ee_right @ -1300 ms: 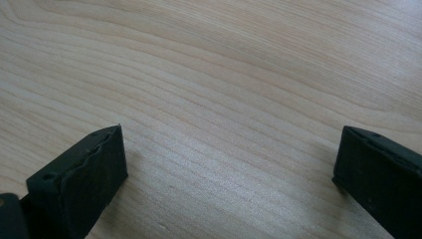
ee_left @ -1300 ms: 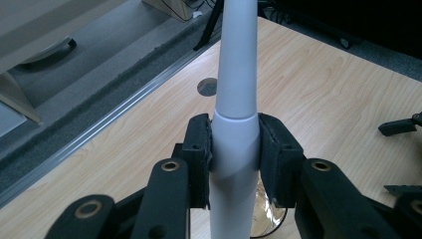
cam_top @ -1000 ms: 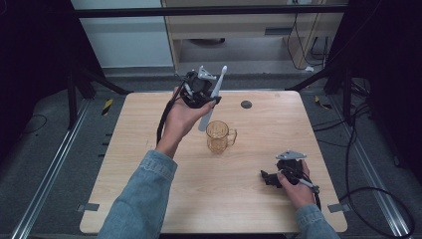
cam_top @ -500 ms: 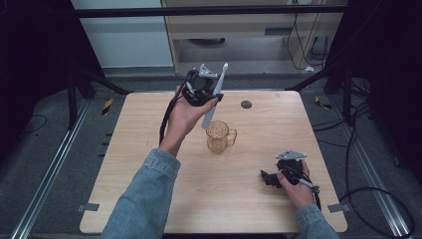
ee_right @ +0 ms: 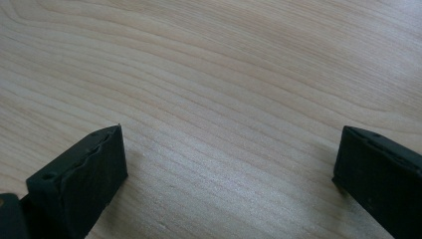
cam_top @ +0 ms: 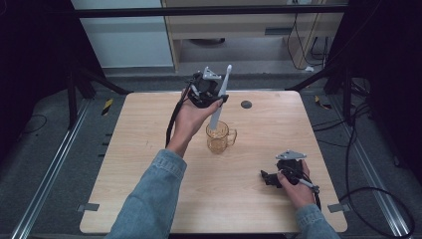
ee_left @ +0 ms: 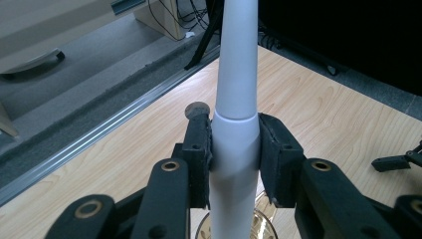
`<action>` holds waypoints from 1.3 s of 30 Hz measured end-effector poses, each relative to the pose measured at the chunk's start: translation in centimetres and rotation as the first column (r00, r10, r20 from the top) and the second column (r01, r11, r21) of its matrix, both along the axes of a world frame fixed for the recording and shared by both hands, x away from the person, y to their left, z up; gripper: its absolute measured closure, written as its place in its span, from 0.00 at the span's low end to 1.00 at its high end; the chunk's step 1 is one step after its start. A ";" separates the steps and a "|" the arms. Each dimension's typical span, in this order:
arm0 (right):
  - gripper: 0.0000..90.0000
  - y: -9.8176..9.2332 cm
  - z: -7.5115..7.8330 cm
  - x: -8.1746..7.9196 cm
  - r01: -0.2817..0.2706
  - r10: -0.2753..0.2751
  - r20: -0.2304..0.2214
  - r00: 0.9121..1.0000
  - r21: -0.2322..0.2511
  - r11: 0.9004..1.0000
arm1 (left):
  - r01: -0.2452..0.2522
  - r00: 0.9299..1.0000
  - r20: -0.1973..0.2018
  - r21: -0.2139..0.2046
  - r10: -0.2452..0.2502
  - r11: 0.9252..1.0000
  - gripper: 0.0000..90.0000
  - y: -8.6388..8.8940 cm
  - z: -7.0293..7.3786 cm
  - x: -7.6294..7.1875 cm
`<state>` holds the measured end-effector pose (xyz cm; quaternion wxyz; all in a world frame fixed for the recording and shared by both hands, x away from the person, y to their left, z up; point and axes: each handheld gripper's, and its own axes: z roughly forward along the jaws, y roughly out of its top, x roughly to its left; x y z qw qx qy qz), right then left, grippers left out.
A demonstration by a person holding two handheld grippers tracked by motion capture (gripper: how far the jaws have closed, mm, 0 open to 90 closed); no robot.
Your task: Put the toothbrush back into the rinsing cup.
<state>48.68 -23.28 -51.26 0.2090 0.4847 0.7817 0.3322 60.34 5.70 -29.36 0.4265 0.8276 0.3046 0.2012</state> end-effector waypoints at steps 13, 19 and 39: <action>0.00 0.0 0.0 0.0 -0.002 0.002 0.002 1.000 -0.002 1.000 | 0.017 1.000 -0.024 -0.011 -0.018 1.000 0.75 -0.3 -1.8 0.7; 0.00 0.0 0.0 0.0 -0.001 0.001 0.002 1.000 -0.002 1.000 | 0.023 0.999 -0.027 -0.010 -0.023 1.000 0.75 -0.4 -2.3 0.8; 0.00 0.0 0.0 0.0 -0.002 0.002 0.003 1.000 -0.001 1.000 | 0.012 0.998 -0.057 -0.003 -0.012 1.000 0.75 0.1 -4.7 1.0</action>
